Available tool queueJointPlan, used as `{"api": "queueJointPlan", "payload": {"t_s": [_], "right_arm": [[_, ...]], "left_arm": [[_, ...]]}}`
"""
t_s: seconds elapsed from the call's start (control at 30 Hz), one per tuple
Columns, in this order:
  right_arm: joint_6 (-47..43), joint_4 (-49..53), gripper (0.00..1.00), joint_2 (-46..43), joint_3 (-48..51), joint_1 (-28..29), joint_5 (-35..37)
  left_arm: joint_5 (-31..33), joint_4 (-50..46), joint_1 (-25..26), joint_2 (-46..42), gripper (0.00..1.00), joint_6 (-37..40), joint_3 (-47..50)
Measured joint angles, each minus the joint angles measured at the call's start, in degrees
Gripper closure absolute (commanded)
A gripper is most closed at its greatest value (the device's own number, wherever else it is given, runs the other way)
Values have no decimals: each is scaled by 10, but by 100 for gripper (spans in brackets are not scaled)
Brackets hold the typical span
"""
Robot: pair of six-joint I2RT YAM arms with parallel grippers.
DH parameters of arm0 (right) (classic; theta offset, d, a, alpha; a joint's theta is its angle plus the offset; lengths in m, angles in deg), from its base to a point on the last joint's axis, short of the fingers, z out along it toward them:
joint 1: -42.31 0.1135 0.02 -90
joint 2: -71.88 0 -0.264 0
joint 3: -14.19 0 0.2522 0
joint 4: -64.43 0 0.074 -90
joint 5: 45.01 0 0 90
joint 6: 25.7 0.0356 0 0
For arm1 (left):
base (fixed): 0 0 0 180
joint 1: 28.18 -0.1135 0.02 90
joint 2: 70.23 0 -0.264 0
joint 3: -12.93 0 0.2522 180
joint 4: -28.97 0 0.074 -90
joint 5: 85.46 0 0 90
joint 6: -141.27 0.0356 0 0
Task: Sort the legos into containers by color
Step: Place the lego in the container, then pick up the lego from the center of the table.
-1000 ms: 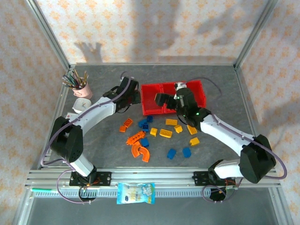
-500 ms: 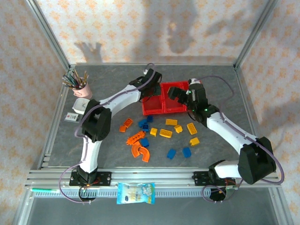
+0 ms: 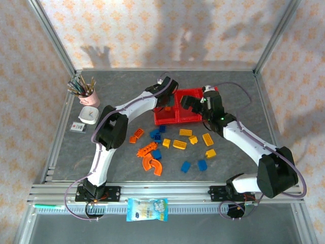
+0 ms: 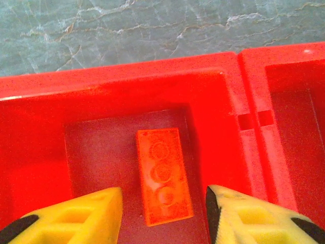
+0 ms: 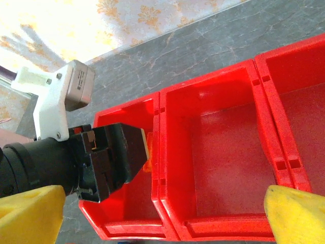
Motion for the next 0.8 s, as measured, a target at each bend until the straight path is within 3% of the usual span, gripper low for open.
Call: {"api": "queueJointPlan", "payload": {"t_s": [0.27, 0.6, 0.8], "right_arm": [[-14, 20, 0, 1, -16, 2, -25], [-24, 39, 0, 13, -36, 76, -45], [-12, 37, 0, 25, -33, 131, -46]], "left_arm": [[-3, -8, 0, -29, 48, 1, 21], [11, 26, 0, -288, 44, 5, 212], [43, 40, -2, -390, 39, 4, 356]]}}
